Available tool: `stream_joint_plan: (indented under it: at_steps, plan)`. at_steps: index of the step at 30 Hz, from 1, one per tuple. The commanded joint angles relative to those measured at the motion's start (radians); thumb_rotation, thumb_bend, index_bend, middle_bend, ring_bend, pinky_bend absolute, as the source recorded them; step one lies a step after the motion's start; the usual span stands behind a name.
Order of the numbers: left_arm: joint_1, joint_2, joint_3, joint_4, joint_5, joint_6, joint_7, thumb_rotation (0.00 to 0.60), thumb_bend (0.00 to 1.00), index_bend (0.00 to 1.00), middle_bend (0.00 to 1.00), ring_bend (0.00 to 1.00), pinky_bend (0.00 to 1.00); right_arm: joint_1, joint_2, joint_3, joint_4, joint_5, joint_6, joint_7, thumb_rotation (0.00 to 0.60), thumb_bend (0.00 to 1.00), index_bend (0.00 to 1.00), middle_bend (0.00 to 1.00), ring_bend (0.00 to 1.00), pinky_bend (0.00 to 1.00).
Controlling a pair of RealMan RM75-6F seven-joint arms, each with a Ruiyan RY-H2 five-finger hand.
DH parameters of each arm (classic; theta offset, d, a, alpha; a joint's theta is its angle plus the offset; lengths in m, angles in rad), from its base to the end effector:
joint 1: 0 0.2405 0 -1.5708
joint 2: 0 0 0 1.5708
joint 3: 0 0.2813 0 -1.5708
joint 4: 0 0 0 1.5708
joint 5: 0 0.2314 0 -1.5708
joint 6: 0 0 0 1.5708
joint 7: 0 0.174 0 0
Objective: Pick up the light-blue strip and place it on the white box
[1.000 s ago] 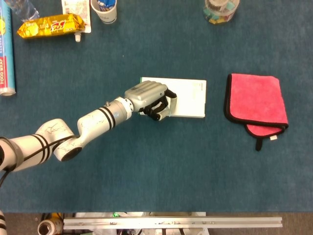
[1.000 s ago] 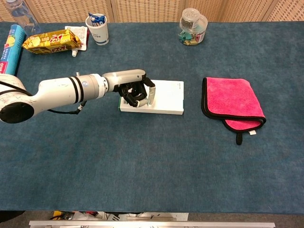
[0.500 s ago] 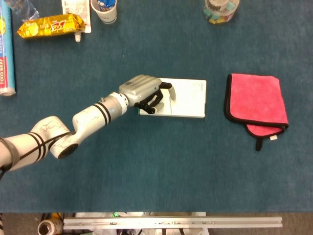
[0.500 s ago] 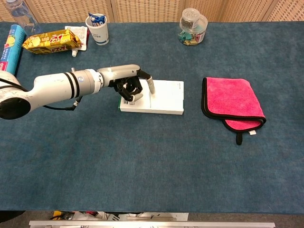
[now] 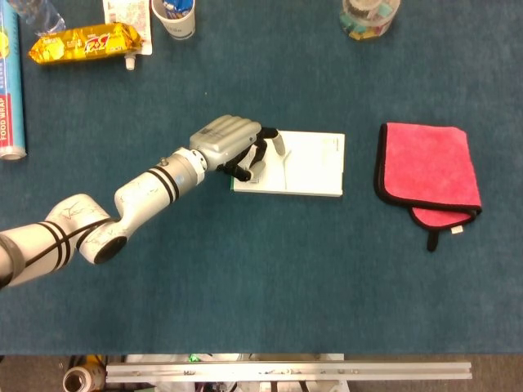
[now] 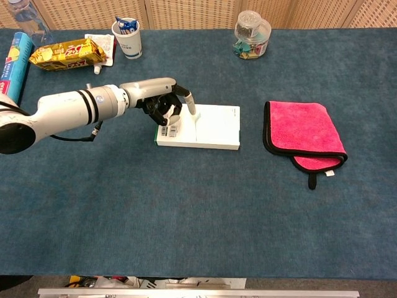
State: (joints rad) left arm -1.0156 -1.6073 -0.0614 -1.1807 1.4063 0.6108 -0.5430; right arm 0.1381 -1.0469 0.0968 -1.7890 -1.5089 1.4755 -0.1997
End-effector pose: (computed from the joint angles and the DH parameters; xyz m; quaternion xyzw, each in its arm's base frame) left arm -0.1234 0.4249 -0.1082 -0.7696 -0.5076 -0.3358 0.1930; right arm -0.2895 -0.2378 0.1634 0.6218 -0.3282 0.3925 0.5930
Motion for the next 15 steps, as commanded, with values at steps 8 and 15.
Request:
stream_joint_plan:
  at_steps: [8, 15]
  plan:
    - [0.007, 0.03, -0.026, -0.078, -0.039, 0.0, 0.093, 0.6, 0.49, 0.33, 0.58, 0.69, 0.6, -0.005, 0.001, -0.003, 0.004, -0.002, 0.005, 0.007, 0.6, 0.19, 0.27, 0.39, 0.37, 0.41]
    - [-0.008, 0.002, -0.032, -0.087, -0.109, -0.018, 0.277, 0.6, 0.49, 0.33, 0.47, 0.61, 0.49, -0.011, 0.002, -0.004, 0.01, -0.001, 0.011, 0.018, 0.6, 0.19, 0.27, 0.39, 0.37, 0.41]
